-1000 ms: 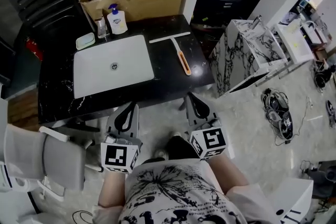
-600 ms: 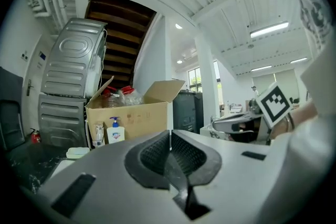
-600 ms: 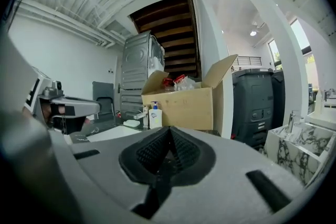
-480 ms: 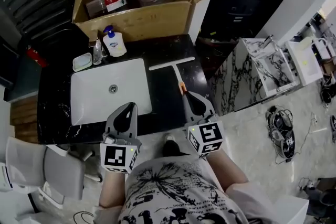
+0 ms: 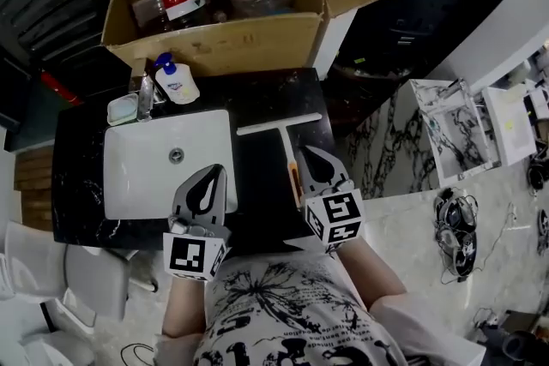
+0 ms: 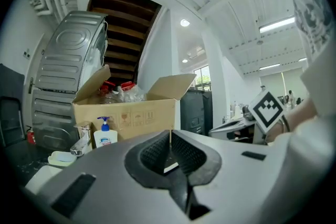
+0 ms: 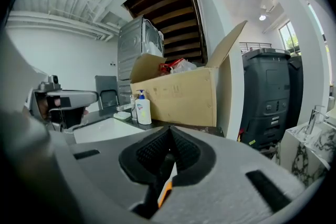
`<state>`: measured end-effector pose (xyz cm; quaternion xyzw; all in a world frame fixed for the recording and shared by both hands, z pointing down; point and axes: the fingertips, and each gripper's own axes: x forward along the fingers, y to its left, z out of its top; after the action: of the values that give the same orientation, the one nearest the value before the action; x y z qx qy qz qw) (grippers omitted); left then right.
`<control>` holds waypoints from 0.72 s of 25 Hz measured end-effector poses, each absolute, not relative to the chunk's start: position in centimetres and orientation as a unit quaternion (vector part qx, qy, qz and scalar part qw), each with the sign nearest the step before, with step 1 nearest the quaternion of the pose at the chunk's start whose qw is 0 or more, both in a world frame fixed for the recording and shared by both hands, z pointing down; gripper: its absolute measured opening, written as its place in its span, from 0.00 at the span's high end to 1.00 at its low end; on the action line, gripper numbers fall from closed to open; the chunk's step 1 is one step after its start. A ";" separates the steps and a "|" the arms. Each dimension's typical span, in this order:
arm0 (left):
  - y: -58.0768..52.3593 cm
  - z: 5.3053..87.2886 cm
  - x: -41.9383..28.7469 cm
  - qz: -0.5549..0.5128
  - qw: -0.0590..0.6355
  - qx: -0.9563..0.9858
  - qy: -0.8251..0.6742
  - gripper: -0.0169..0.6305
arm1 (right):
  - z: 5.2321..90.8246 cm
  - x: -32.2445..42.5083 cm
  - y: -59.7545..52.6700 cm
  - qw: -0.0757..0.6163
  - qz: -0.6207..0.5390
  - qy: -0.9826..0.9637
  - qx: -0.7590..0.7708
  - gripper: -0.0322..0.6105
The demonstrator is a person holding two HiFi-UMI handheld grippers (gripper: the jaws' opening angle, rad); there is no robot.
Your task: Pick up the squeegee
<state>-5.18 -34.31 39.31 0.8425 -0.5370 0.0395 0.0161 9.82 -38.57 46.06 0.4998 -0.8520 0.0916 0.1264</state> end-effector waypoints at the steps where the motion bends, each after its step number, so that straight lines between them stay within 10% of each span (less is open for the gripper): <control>1: -34.6 39.6 -5.2 0.041 0.017 0.843 -0.536 0.95 | 46.9 9.8 -38.9 0.137 0.098 -0.851 0.498 0.97; 18: -37.9 43.8 -7.3 0.093 0.071 0.857 -0.502 0.95 | 58.8 8.9 -42.6 0.297 0.212 -0.779 0.510 0.72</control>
<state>-7.33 -37.95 43.83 0.8566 -0.5025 0.0927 0.0714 8.91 -42.55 58.79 0.5104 -0.7786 0.2120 0.2972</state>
